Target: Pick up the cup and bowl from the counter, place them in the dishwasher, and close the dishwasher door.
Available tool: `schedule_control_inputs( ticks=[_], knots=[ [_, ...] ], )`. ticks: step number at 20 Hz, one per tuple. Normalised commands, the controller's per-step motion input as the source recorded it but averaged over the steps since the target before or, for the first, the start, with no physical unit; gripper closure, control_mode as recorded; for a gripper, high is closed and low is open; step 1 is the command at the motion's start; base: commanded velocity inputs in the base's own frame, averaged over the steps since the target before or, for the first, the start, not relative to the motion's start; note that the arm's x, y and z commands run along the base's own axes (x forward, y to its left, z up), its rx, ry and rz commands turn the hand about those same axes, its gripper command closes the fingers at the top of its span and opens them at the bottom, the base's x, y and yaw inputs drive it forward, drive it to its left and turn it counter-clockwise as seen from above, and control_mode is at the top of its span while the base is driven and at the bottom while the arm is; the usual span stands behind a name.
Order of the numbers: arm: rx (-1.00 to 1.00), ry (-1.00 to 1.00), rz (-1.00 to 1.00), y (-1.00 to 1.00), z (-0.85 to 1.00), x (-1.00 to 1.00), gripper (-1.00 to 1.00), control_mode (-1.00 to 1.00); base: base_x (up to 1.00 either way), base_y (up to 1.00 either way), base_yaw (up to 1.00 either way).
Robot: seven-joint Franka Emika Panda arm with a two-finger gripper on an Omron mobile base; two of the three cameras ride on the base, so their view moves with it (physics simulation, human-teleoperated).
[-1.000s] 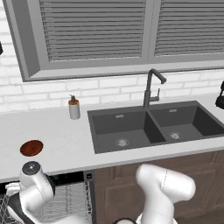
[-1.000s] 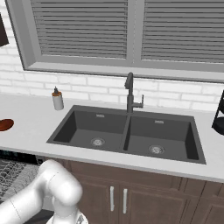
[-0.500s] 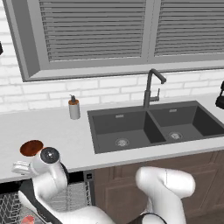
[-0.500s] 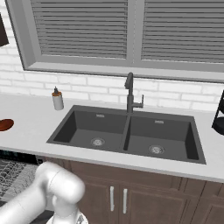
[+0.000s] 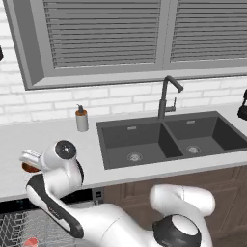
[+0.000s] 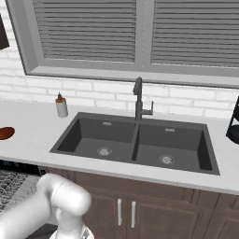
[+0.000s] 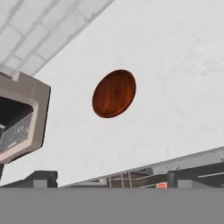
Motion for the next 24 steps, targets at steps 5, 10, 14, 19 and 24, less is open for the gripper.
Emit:
schedule_control_inputs(
  ticks=[5,10,14,19,24],
  knots=[
    [-0.05,0.37,0.00,-0.18,0.45,0.66,-1.00,-1.00,0.00,0.00,0.00],
    [-0.15,0.50,0.00,0.00,-0.01,0.65,-1.00,-1.00,0.00,0.00,0.00],
    [-0.14,0.25,0.00,0.01,-0.17,0.24,-1.00,-1.00,0.00,0.00,0.00],
    [-0.05,0.02,0.00,0.03,-0.37,0.00,-1.00,-1.00,0.00,0.00,0.00],
    [-0.04,0.00,0.00,0.06,-0.54,0.00,-1.00,-1.00,0.00,0.00,0.00]
  ],
)
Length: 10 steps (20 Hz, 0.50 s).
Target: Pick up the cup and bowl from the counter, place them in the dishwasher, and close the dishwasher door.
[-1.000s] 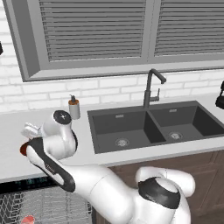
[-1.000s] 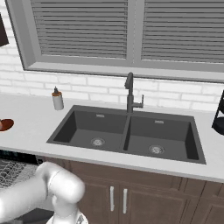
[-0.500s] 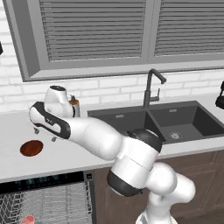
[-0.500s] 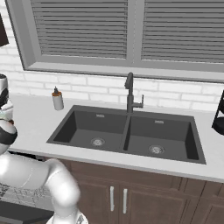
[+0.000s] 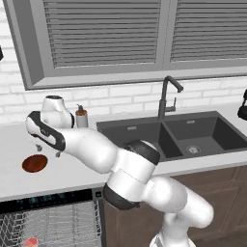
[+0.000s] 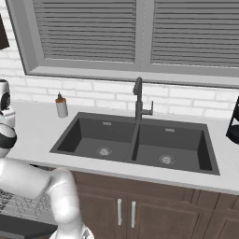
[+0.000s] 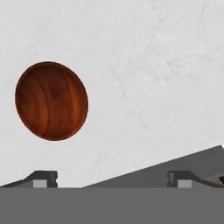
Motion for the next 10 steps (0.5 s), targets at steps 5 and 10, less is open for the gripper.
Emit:
schedule_control_inputs(
  ticks=[5,10],
  knots=[
    [-0.05,0.00,0.00,0.09,-0.49,0.02,-1.00,-1.00,0.00,0.00,0.00],
    [-0.07,0.02,0.00,0.22,-0.28,0.20,-1.00,-1.00,0.00,0.00,0.00]
  ],
)
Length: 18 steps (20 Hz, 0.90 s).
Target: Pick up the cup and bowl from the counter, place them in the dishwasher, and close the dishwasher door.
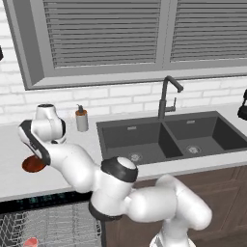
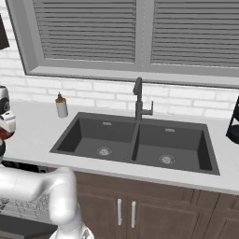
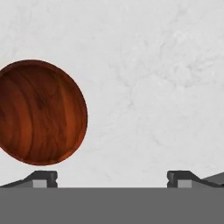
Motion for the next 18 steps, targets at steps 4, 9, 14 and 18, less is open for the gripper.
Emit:
schedule_control_inputs(
  ticks=[4,9,14,18],
  knots=[
    [-0.07,0.10,0.02,0.24,-0.15,0.17,-1.00,-1.00,0.00,0.00,0.00],
    [-0.09,0.19,0.01,0.29,-0.15,0.20,-1.00,-1.00,0.00,0.00,0.00],
    [-0.09,0.13,0.00,0.25,-0.11,0.36,-1.00,-1.00,0.00,0.00,0.00],
    [-0.02,0.01,0.00,0.04,0.00,0.29,-1.00,-1.00,0.00,0.00,0.00]
  ],
)
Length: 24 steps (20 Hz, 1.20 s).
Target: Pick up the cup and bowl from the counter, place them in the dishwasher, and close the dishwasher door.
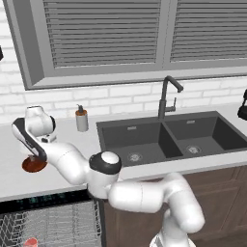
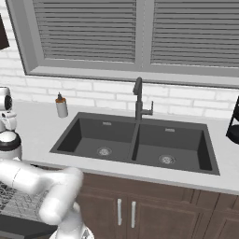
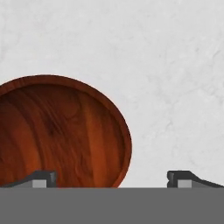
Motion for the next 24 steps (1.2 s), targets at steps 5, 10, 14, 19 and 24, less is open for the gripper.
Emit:
schedule_control_inputs(
  ticks=[5,10,14,19,24],
  knots=[
    [0.00,0.00,0.00,0.00,-0.10,0.04,-1.00,-1.00,0.00,0.00,0.00],
    [0.00,0.00,0.00,0.00,-0.38,-0.01,-1.00,-1.00,0.00,0.00,0.00],
    [0.00,0.00,0.00,0.00,-0.48,-0.09,-1.00,-1.00,0.00,0.00,0.00],
    [-0.01,0.01,0.00,0.00,-0.44,-0.06,-1.00,-1.00,0.00,0.00,0.00],
    [0.00,0.02,0.00,0.01,-0.20,-0.03,-1.00,-1.00,0.00,0.00,0.00]
  ],
)
